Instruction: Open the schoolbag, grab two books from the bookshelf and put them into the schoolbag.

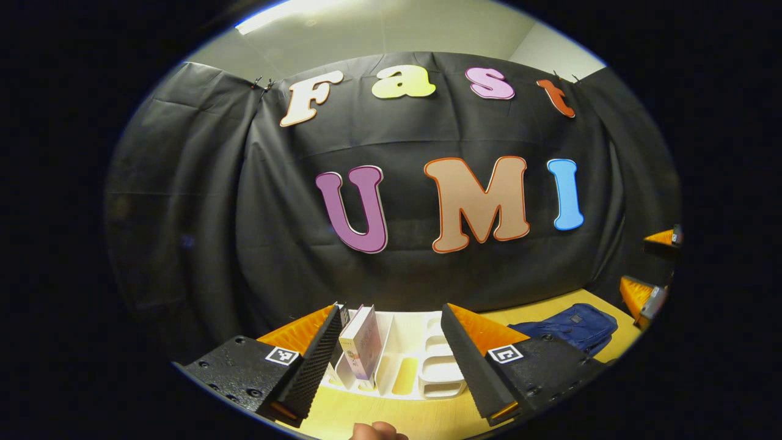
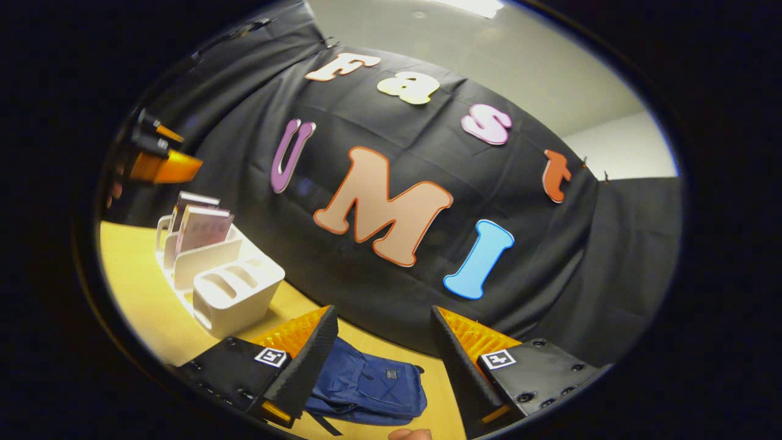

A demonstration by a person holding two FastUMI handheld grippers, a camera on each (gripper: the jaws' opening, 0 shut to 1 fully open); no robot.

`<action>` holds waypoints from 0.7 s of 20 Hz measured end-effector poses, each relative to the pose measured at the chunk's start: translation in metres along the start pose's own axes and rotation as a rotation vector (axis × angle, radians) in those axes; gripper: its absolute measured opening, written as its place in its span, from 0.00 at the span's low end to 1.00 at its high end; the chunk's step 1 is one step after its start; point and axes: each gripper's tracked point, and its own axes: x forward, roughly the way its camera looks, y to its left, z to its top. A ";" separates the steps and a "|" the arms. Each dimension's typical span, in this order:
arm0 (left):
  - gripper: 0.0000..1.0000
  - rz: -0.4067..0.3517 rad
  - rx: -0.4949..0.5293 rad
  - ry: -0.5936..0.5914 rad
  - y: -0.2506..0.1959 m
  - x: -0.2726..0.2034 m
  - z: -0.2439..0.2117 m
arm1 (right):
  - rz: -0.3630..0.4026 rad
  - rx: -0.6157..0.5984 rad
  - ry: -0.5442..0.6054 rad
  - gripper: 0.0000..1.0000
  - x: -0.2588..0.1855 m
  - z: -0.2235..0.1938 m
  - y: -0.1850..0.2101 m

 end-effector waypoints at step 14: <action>0.96 0.120 -0.020 -0.039 0.049 -0.010 0.006 | 0.384 -0.566 0.207 0.99 0.042 -0.196 0.151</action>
